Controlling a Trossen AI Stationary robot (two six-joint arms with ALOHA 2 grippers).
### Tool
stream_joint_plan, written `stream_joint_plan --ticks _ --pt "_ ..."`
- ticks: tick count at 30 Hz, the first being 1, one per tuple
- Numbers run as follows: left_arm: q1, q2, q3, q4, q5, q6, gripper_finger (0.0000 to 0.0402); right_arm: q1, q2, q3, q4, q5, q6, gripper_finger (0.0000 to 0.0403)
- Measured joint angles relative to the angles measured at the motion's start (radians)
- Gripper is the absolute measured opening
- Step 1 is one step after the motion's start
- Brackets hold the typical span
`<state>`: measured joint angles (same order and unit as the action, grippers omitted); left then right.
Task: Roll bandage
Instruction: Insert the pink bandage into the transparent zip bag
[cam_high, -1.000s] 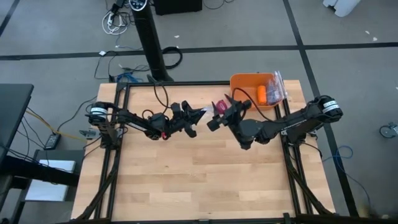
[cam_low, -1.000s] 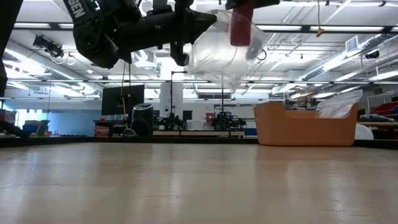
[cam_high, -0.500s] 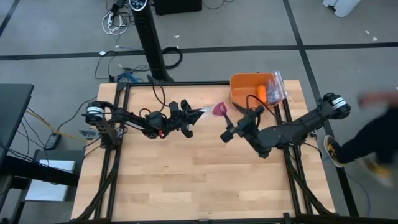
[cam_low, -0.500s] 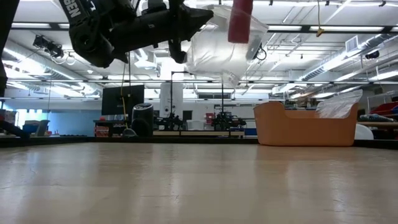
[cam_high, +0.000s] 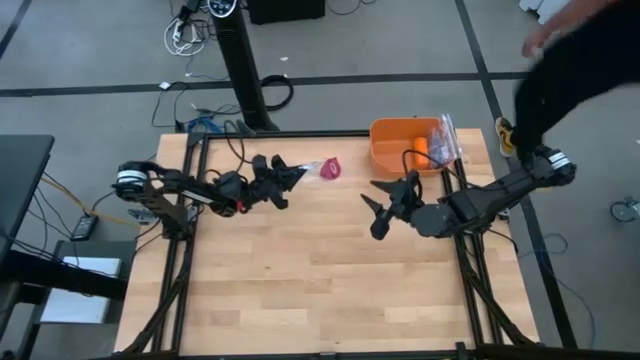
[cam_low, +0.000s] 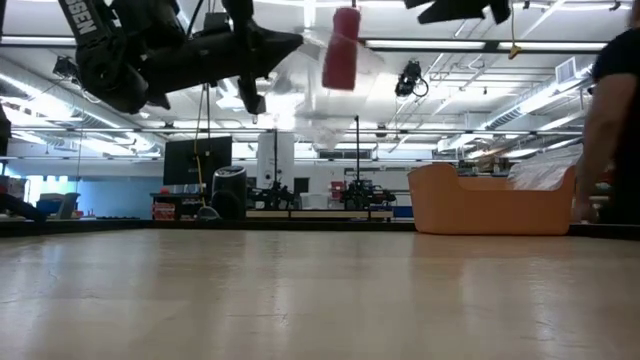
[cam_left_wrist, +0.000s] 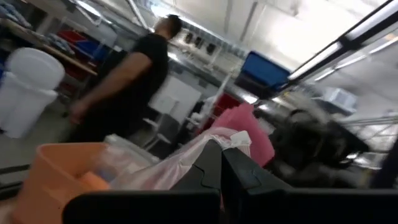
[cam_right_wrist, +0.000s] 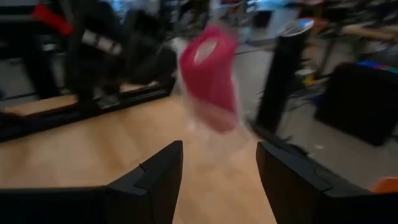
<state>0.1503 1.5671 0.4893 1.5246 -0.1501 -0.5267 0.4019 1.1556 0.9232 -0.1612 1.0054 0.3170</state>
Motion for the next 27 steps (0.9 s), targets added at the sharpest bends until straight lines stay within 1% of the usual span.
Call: stream_joint_plan --ticks 3,6,9,11,14,18,20,21,24,25,27 --pt "0.002 -0.011 -0.004 0.001 0.053 -0.042 0.0 -0.032 0.004 -0.042 0.088 -0.124 -0.057 0.0207" --pt "0.001 -0.012 0.0 0.001 0.102 -0.086 0.0 -0.062 0.018 -0.098 0.248 -0.227 -0.167 0.0207" --pt "0.001 -0.012 0.006 0.001 0.145 -0.117 0.0 -0.077 0.021 -0.142 0.361 -0.236 -0.28 0.0208" --pt "0.0 -0.017 0.008 0.001 0.152 -0.128 0.0 -0.085 0.017 -0.162 0.395 -0.218 -0.318 0.0209" --pt "-0.001 -0.035 0.008 0.001 0.163 -0.13 0.0 -0.1 0.018 -0.179 0.413 -0.215 -0.324 0.0207" --pt "-0.001 -0.055 0.008 0.001 0.176 -0.124 0.0 -0.12 0.033 -0.181 0.439 -0.251 -0.323 0.0203" --pt "-0.001 -0.06 0.008 0.002 0.178 -0.111 0.0 -0.132 0.043 -0.182 0.478 -0.263 -0.348 0.02" --pt "-0.001 -0.061 0.008 0.001 0.179 -0.111 0.0 -0.142 0.047 -0.181 0.503 -0.287 -0.358 0.0198" --pt "-0.001 -0.063 0.008 0.001 0.179 -0.108 0.0 -0.171 0.057 -0.181 0.546 -0.397 -0.372 0.0181" --pt "-0.001 -0.063 0.008 0.001 0.18 -0.108 0.0 -0.181 0.063 -0.181 0.561 -0.418 -0.372 0.0171" --pt "-0.001 -0.063 0.008 0.001 0.192 -0.108 0.0 -0.194 0.07 -0.181 0.575 -0.427 -0.385 0.014"
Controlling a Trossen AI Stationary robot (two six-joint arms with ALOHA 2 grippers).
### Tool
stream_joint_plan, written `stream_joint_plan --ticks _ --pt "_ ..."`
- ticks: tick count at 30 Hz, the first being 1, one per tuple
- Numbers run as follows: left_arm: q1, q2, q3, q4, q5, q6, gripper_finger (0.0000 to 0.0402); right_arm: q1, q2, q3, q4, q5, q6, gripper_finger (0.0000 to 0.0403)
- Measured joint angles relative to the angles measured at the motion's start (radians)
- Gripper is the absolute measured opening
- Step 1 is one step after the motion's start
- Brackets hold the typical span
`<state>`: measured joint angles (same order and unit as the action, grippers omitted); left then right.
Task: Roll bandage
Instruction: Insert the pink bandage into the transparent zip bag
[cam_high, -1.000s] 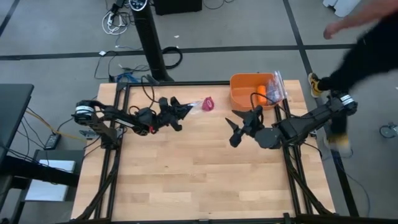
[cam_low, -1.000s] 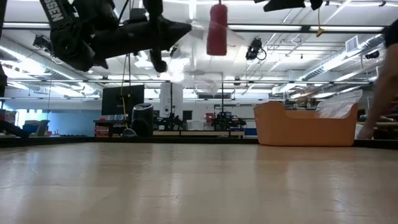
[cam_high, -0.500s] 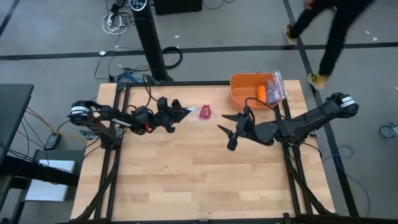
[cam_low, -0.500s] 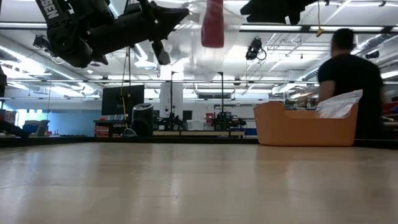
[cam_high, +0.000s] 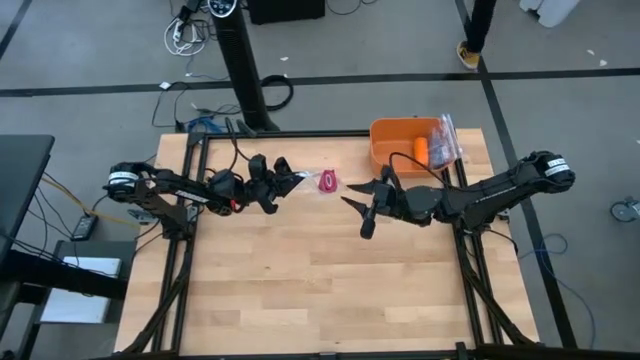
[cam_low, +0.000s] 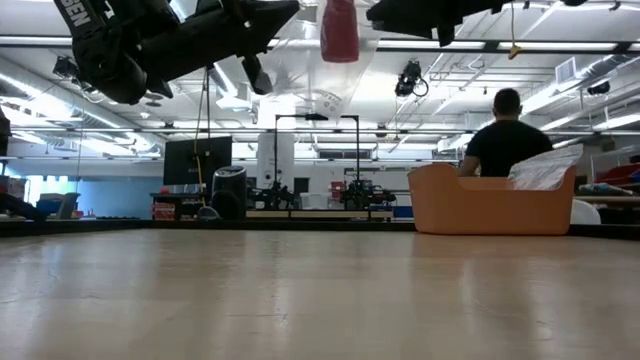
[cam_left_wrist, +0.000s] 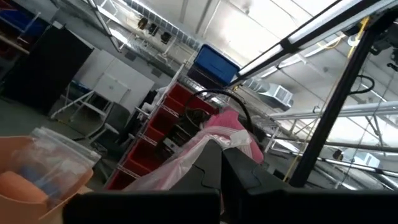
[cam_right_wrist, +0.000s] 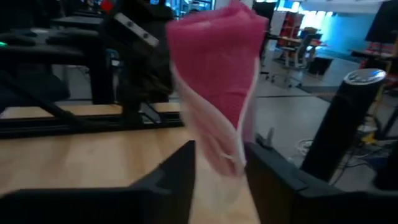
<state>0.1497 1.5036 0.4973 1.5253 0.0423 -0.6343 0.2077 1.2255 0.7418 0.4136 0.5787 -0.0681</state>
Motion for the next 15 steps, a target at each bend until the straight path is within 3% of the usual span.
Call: stream_joint_plan --ticks 5,15 --pt "0.0 0.0 0.0 -0.007 0.124 0.024 0.0 -0.024 -0.014 0.0 0.001 0.0 -0.045 0.002" --pt "0.017 0.001 0.0 -0.092 0.354 0.054 0.0 -0.011 -0.1 0.102 -0.213 -0.011 -0.02 0.0003"
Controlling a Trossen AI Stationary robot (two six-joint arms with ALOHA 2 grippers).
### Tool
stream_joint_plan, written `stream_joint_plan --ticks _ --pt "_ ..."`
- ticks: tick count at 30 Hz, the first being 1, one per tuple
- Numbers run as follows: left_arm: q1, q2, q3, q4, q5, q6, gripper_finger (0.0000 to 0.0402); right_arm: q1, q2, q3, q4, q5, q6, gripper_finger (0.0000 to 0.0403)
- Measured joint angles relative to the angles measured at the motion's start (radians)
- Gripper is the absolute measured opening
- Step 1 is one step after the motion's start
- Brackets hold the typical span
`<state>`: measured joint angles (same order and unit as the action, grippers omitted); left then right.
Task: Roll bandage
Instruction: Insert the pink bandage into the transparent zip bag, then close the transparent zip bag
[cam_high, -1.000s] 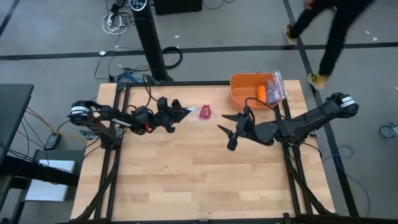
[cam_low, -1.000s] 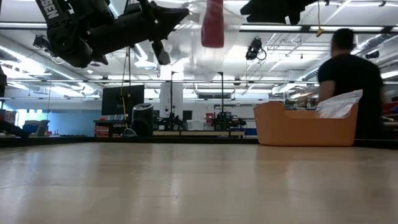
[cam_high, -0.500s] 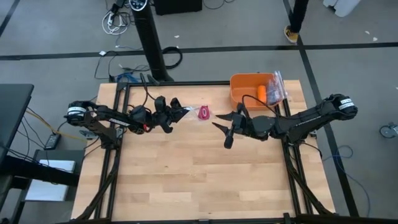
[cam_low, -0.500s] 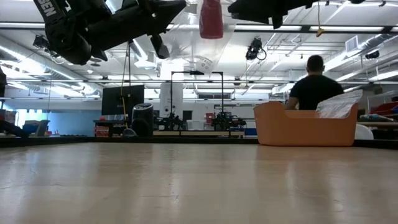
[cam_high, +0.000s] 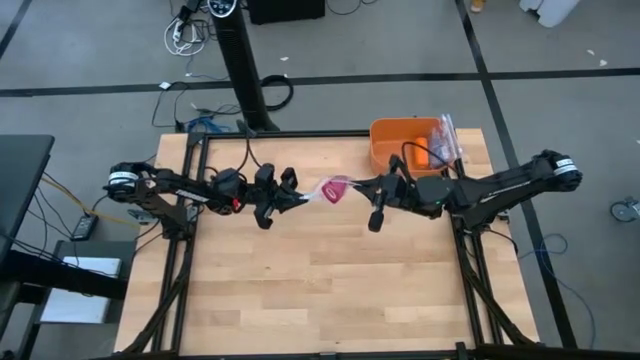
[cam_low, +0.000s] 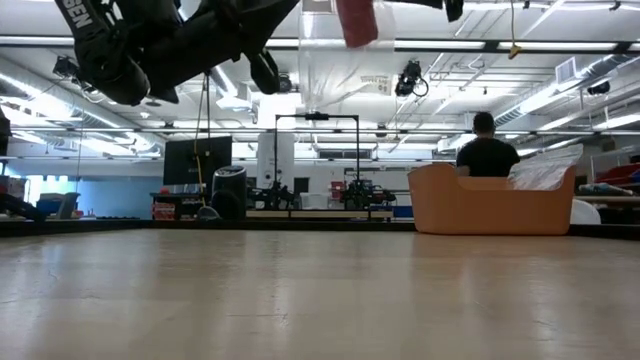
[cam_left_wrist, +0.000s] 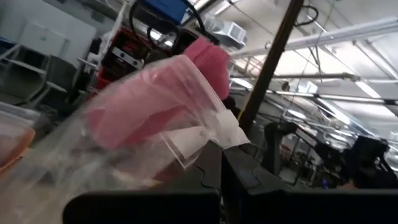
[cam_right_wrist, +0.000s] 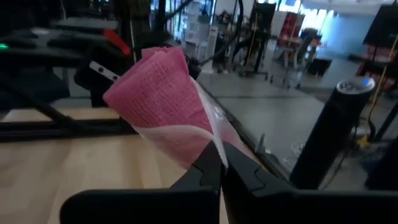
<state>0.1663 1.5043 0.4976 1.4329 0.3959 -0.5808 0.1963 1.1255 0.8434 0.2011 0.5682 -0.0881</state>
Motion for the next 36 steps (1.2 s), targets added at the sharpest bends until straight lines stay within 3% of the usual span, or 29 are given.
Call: stream_joint_plan --ticks 6,15,25,32,36 --pt "0.059 -0.033 0.001 -0.038 0.072 0.002 0.0 0.0 -0.007 0.07 -0.199 -0.009 0.108 0.0002" --pt "0.085 -0.048 0.063 -0.342 0.052 0.159 0.0 -0.02 0.061 0.071 -0.209 -0.05 0.171 0.0001" --pt "0.089 -0.116 0.081 -0.532 0.036 0.347 0.0 -0.01 0.033 0.071 -0.267 -0.054 0.22 0.0" --pt "0.085 -0.169 0.082 -0.558 -0.014 0.368 0.0 -0.036 0.065 0.072 -0.272 -0.063 0.262 0.0" --pt "0.081 -0.169 0.082 -0.573 -0.03 0.365 0.0 -0.075 0.123 0.071 -0.245 -0.132 0.254 0.0"
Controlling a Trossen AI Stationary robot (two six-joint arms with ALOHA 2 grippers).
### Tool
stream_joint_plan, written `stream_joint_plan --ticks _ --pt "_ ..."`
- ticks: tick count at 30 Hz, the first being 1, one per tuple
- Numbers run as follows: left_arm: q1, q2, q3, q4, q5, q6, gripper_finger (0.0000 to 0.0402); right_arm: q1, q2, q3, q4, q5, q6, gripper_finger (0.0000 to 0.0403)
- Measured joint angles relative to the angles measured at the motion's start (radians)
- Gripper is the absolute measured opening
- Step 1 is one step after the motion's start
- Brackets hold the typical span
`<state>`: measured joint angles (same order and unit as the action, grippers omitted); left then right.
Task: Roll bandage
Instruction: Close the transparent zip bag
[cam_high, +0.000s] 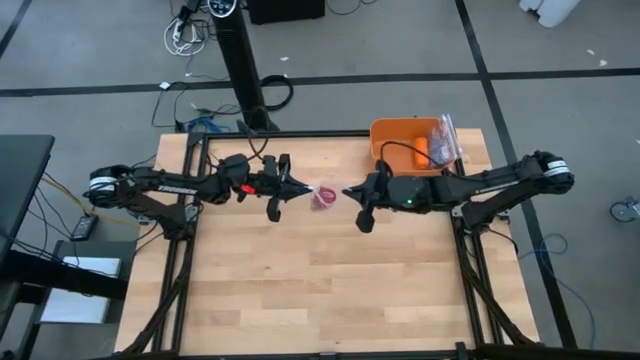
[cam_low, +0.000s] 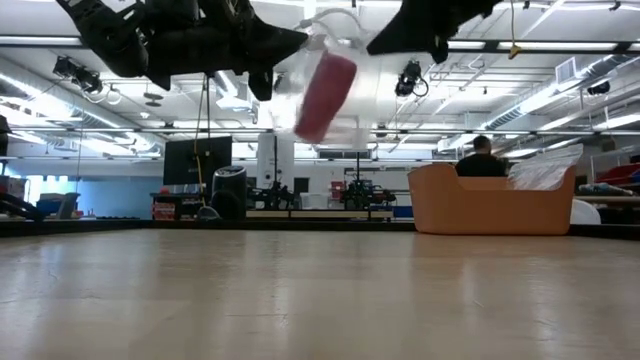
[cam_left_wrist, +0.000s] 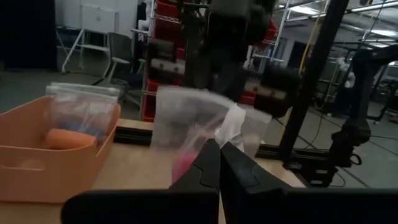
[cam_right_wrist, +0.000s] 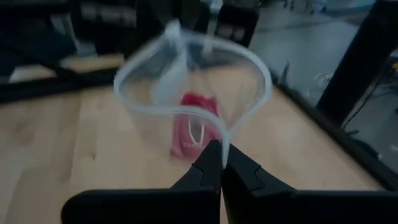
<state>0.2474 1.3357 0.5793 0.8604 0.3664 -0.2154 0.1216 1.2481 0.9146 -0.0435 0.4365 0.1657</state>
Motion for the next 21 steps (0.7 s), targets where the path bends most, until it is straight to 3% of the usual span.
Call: stream_joint_plan --ticks 9,14,21 --pt "-0.004 -0.082 0.002 -0.053 0.001 0.0 0.0 -0.016 0.054 0.0 -0.108 -0.03 0.068 0.0" --pt "-0.059 -0.042 0.002 -0.206 -0.119 0.04 0.0 -0.003 0.03 0.0 -0.125 -0.04 0.069 0.0" --pt "-0.127 0.039 0.002 -0.171 -0.2 0.081 0.0 0.01 0.008 0.0 -0.196 -0.046 0.086 0.0001"
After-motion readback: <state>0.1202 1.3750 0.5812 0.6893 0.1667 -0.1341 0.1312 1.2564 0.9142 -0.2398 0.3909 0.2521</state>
